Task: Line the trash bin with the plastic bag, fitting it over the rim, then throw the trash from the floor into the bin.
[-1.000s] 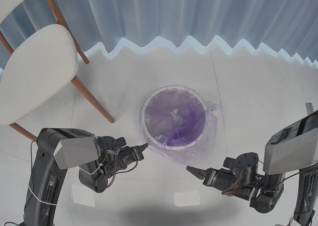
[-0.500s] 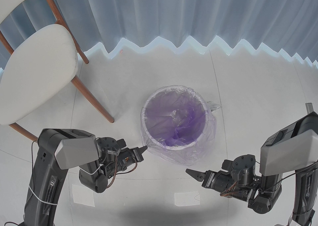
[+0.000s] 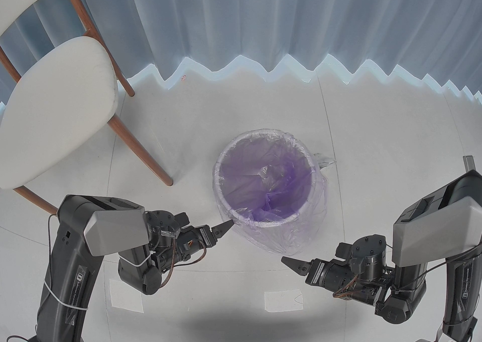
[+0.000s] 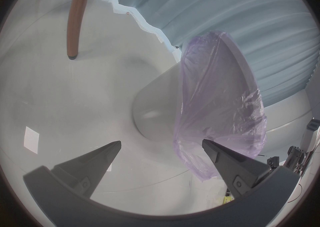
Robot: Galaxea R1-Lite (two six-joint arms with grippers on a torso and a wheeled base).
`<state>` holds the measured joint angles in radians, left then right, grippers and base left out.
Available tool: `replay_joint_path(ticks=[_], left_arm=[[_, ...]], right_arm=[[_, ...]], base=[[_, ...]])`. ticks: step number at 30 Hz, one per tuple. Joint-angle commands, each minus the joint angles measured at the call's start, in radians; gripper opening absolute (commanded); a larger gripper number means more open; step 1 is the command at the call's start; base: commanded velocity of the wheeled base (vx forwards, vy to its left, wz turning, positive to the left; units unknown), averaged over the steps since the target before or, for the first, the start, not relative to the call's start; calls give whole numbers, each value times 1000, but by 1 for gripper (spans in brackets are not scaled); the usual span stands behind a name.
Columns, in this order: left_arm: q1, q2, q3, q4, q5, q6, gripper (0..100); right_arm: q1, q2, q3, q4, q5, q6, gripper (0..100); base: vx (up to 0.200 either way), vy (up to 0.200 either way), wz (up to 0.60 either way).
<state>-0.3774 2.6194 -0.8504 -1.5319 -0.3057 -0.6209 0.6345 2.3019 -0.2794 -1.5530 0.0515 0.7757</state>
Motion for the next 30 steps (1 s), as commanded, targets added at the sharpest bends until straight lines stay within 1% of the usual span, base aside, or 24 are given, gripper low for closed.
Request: replay_joint_path(ticks=[1,7,20,25,30], left_arm=[[0,-5,21,-10,-1,-11,100],[0,-15,37,-11,2,-5,100],[-5,-157,221,-14,-58,3,100],[3,-185,229,-14,-65,3,100],[45,-185,212,-14,-69,-2,100]], right_arm=[[1,1,-1,-18,1,0,100],[1,2,-1,-18,1,2,100],[1,2,0,-18,1,2,100],[1,2,2,-18,1,4,100],[1,1,3,-18,1,4,100]], base=[[0,0,0],[0,0,0],[0,0,0],[0,0,0],[0,0,0]])
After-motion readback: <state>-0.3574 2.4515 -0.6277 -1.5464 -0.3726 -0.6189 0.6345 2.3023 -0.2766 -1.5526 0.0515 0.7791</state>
